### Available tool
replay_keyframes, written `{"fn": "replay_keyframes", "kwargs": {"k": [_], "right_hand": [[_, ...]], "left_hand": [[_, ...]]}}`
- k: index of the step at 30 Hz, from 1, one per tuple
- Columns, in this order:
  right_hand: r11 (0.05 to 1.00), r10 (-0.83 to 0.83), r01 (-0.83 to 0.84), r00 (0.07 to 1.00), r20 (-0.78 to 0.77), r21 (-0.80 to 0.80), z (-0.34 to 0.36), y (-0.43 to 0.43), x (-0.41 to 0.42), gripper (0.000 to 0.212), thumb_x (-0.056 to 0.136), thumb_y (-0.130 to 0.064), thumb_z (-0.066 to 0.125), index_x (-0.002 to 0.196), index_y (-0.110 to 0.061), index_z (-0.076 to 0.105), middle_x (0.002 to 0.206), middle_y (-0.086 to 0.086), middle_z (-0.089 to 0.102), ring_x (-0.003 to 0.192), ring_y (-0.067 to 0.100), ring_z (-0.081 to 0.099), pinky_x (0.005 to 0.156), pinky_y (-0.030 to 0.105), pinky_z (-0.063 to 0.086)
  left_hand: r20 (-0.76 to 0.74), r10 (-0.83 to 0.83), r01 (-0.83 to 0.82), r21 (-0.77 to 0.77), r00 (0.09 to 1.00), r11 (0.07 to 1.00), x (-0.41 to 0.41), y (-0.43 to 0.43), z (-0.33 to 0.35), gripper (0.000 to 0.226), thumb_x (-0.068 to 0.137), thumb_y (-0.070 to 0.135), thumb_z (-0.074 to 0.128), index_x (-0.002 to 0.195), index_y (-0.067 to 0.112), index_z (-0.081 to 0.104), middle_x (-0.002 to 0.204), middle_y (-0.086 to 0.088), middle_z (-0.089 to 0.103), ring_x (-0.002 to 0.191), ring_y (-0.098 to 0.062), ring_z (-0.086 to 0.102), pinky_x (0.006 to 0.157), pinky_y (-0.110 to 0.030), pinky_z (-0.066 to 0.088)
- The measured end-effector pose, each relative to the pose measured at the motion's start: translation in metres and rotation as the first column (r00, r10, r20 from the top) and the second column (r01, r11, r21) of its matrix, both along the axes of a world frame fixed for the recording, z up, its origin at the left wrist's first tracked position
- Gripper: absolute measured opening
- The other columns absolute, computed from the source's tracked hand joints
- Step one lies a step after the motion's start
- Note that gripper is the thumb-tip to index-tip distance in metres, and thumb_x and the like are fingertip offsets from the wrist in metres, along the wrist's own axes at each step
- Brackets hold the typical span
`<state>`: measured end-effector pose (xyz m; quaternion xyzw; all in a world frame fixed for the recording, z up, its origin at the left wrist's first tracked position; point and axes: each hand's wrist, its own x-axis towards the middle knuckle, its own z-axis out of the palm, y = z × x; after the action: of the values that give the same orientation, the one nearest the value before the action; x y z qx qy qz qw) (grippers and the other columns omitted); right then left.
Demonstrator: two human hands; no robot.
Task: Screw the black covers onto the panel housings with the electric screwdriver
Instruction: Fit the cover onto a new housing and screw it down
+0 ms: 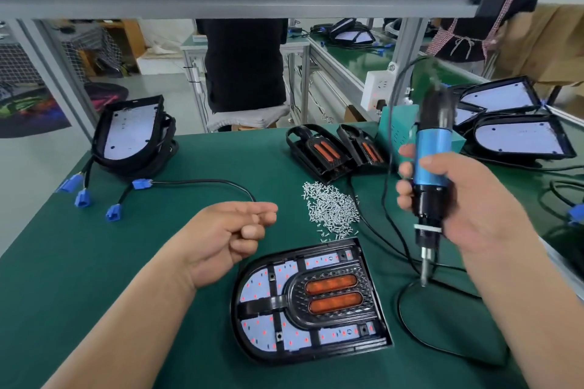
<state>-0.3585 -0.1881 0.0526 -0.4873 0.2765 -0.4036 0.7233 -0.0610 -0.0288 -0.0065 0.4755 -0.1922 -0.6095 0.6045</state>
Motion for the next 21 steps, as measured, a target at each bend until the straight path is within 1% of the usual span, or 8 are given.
{"fn": "replay_keyframes", "kwargs": {"k": [2,4,7,9,11,15,18,21], "right_hand": [[0.996,-0.010,0.000,0.994,0.111,0.091,0.006,-0.003,0.013,0.020,0.093,-0.012,0.055,0.110,-0.006,0.064,0.083,0.006,0.065,0.065,0.020,0.064,0.058,0.032,0.060],[0.986,-0.074,0.044,0.979,0.190,0.161,0.006,-0.007,0.029,0.014,0.096,-0.011,0.055,0.107,-0.006,0.062,0.082,0.006,0.063,0.064,0.019,0.062,0.058,0.030,0.058],[0.950,-0.222,0.143,0.934,0.279,0.277,0.002,-0.015,0.051,0.011,0.093,-0.007,0.063,0.103,-0.004,0.059,0.078,0.007,0.061,0.062,0.019,0.060,0.060,0.031,0.056],[0.907,-0.322,0.188,0.886,0.333,0.377,-0.002,-0.020,0.062,0.011,0.092,-0.004,0.067,0.100,-0.003,0.058,0.076,0.008,0.061,0.061,0.020,0.060,0.062,0.033,0.057],[0.868,-0.398,0.224,0.847,0.352,0.443,-0.009,-0.025,0.071,0.013,0.093,-0.003,0.069,0.100,-0.004,0.058,0.075,0.009,0.061,0.061,0.021,0.061,0.064,0.035,0.057],[0.845,-0.448,0.265,0.826,0.343,0.464,-0.024,-0.030,0.083,0.013,0.096,-0.006,0.070,0.100,-0.006,0.059,0.081,0.009,0.062,0.069,0.023,0.067,0.073,0.036,0.062],[0.852,-0.437,0.273,0.841,0.319,0.447,-0.032,-0.030,0.090,0.014,0.096,-0.007,0.073,0.105,-0.006,0.063,0.084,0.009,0.067,0.079,0.024,0.075,0.087,0.046,0.065],[0.854,-0.414,0.241,0.851,0.323,0.461,-0.033,-0.026,0.096,0.011,0.092,-0.013,0.079,0.093,-0.011,0.068,0.076,0.005,0.065,0.073,0.023,0.073,0.088,0.051,0.064]], "left_hand": [[-0.027,0.009,-0.009,0.008,1.000,1.000,-0.005,-0.002,0.000,0.035,0.099,-0.015,0.040,0.126,-0.012,0.062,0.088,-0.012,0.070,0.053,-0.005,0.045,0.040,-0.014,0.033],[-0.134,0.068,-0.068,0.000,0.989,0.998,-0.006,-0.006,0.003,0.037,0.098,-0.015,0.038,0.128,-0.012,0.058,0.087,-0.012,0.068,0.055,-0.006,0.050,0.040,-0.014,0.036],[-0.439,0.253,-0.286,-0.009,0.862,0.958,0.001,-0.012,0.008,0.038,0.093,-0.016,0.038,0.127,-0.012,0.053,0.090,-0.017,0.063,0.073,-0.016,0.062,0.050,-0.016,0.049],[-0.511,0.304,-0.354,-0.001,0.804,0.935,0.005,-0.013,0.007,0.042,0.089,-0.018,0.035,0.127,-0.010,0.049,0.095,-0.019,0.059,0.082,-0.019,0.059,0.058,-0.016,0.051],[-0.443,0.264,-0.299,-0.011,0.857,0.954,0.003,-0.012,0.003,0.040,0.092,-0.018,0.032,0.126,-0.010,0.050,0.096,-0.017,0.059,0.077,-0.017,0.058,0.056,-0.017,0.049],[-0.136,0.167,-0.174,-0.040,0.977,0.984,-0.008,-0.018,-0.001,0.028,0.104,-0.010,0.037,0.123,-0.010,0.057,0.087,-0.011,0.066,0.059,-0.009,0.053,0.043,-0.016,0.038],[0.068,0.133,-0.131,-0.044,0.989,0.990,-0.012,-0.022,-0.003,0.025,0.106,-0.004,0.043,0.123,-0.008,0.060,0.086,-0.012,0.071,0.054,-0.011,0.050,0.041,-0.018,0.033],[0.159,0.056,-0.050,-0.040,0.986,0.998,-0.014,-0.023,-0.006,0.022,0.109,0.002,0.044,0.121,-0.004,0.061,0.089,-0.015,0.071,0.055,-0.012,0.051,0.042,-0.019,0.033]]}}
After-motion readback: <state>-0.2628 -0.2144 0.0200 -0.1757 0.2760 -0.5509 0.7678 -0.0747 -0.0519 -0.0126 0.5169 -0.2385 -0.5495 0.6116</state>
